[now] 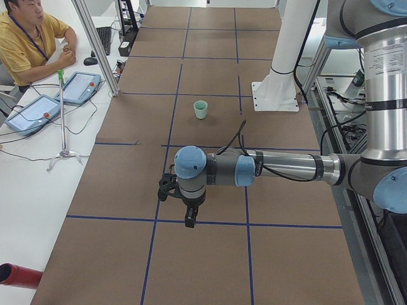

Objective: Stack cups

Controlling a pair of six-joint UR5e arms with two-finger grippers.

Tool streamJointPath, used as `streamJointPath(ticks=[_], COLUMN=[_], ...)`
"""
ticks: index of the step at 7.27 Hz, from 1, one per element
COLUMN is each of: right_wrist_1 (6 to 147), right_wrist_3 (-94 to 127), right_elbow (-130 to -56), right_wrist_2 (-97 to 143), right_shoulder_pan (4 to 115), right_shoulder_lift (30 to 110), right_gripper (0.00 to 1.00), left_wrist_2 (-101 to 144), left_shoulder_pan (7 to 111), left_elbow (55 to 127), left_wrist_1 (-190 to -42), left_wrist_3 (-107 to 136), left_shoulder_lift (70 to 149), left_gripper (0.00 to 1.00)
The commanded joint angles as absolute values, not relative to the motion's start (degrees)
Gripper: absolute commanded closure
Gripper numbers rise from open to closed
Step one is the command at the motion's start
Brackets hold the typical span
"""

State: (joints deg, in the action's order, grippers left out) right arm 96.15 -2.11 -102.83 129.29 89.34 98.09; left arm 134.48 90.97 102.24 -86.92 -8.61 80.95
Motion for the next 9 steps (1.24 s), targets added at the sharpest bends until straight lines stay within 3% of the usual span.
streamJointPath(ticks=[1, 7, 9], right_wrist_1=[96.15, 96.15, 96.15], right_wrist_3=[-2.11, -2.11, -2.11], right_elbow=[-102.83, -102.83, -102.83], right_wrist_2=[129.29, 129.29, 129.29], right_shoulder_pan=[89.30, 89.38, 89.30], right_shoulder_lift=[98.09, 98.09, 98.09], right_gripper=[0.00, 0.00, 0.00], left_wrist_2=[134.39, 135.17, 134.83], left_shoulder_pan=[90.97, 88.00, 81.16], left_elbow=[102.04, 101.69, 101.60], left_wrist_1=[-86.92, -88.58, -99.24], left_wrist_3=[-8.35, -6.70, 10.63], left_shoulder_lift=[80.95, 84.81, 84.47], left_gripper=[0.00, 0.00, 0.00])
